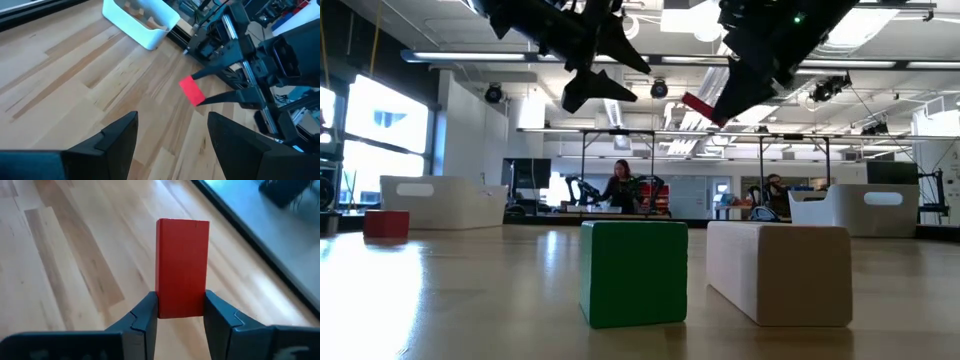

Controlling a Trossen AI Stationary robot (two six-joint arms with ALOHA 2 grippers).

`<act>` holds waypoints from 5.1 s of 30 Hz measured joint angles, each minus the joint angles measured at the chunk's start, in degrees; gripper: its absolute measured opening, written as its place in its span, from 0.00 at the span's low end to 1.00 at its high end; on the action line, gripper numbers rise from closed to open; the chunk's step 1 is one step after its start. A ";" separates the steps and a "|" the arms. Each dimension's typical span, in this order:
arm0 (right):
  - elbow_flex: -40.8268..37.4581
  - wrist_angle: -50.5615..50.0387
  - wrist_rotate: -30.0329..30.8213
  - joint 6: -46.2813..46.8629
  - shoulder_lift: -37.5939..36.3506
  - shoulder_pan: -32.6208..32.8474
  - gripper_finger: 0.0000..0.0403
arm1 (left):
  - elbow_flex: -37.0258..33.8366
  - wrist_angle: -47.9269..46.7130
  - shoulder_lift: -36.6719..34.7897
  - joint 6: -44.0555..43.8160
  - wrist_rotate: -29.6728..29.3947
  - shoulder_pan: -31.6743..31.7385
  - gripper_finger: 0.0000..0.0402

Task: Sort & place blocks by color
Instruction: Put the red block into the white bin

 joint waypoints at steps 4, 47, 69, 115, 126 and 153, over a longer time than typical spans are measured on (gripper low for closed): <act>0.00 4.21 -1.41 -8.18 0.00 -1.82 0.25 | 0.00 0.12 0.00 -0.15 -0.01 -0.75 0.57; 2.32 22.38 -7.40 -51.23 0.07 -7.15 0.25 | 0.02 5.60 0.00 -10.01 -7.73 -2.82 0.57; 4.50 20.87 -9.15 -52.04 0.00 -8.58 0.25 | 0.00 8.06 0.00 -2.16 -6.78 -2.68 0.22; 4.52 16.83 -9.14 -34.72 -0.02 -8.30 0.48 | 0.00 -46.26 -11.02 7.06 -36.49 2.26 0.13; 4.46 12.60 -14.29 -27.99 0.02 -8.30 0.48 | -0.15 -58.29 -10.99 0.47 -35.26 9.13 0.13; 4.44 10.30 -15.72 -21.91 0.02 -8.30 0.48 | -9.16 -59.08 -10.93 -4.28 -37.37 18.78 0.21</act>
